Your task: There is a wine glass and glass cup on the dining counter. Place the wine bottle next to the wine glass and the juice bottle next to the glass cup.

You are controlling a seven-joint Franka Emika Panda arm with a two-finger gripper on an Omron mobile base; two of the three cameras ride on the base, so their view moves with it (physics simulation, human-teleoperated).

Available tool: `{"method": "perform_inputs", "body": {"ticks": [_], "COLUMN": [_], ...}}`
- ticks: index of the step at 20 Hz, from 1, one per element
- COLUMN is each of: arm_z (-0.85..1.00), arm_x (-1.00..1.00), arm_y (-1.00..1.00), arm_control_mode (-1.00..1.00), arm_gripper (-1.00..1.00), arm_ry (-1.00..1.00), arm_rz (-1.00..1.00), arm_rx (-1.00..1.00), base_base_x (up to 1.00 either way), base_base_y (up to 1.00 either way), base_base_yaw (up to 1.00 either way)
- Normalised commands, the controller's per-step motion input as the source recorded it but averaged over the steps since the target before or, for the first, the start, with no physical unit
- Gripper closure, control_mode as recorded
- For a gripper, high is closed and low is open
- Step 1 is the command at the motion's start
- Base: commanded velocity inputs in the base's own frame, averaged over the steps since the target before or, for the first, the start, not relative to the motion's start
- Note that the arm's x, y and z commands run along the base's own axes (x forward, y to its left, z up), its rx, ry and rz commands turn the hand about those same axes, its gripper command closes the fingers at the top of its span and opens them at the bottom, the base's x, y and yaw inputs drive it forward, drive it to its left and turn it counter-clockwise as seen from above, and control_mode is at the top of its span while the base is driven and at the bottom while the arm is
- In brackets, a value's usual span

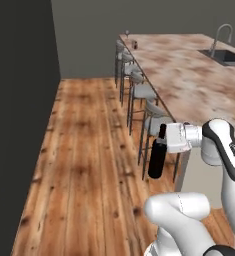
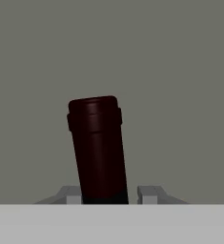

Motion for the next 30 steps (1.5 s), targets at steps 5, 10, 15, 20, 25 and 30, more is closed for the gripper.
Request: {"method": "perform_inputs", "body": {"ticks": [5, 10, 15, 20, 25, 30], "arm_z": [0.00, 0.00, 0.00, 0.00, 0.00, 0.00], "arm_x": [0.00, 0.00, 0.00, 0.00, 0.00, 0.00], "arm_y": [0.00, 0.00, 0.00, 0.00, 0.00, 0.00], "arm_control_mode": [1.00, 1.00, 1.00, 1.00, 1.00, 1.00], "arm_gripper": [1.00, 1.00, 1.00, 1.00, 1.00, 1.00], "arm_ry": [0.00, 0.00, 0.00, 0.00, 0.00, 0.00], "arm_rz": [0.00, 0.00, 0.00, 0.00, 0.00, 0.00], "arm_rx": [0.00, 0.00, 0.00, 0.00, 0.00, 0.00], "base_base_x": [0.71, 0.82, 0.93, 0.94, 0.94, 0.94], "base_base_y": [0.62, 0.52, 0.38, 0.20, 0.06, 0.05], "base_base_yaw": [-0.04, 0.00, 0.00, 0.00, 0.00, 0.00]}}
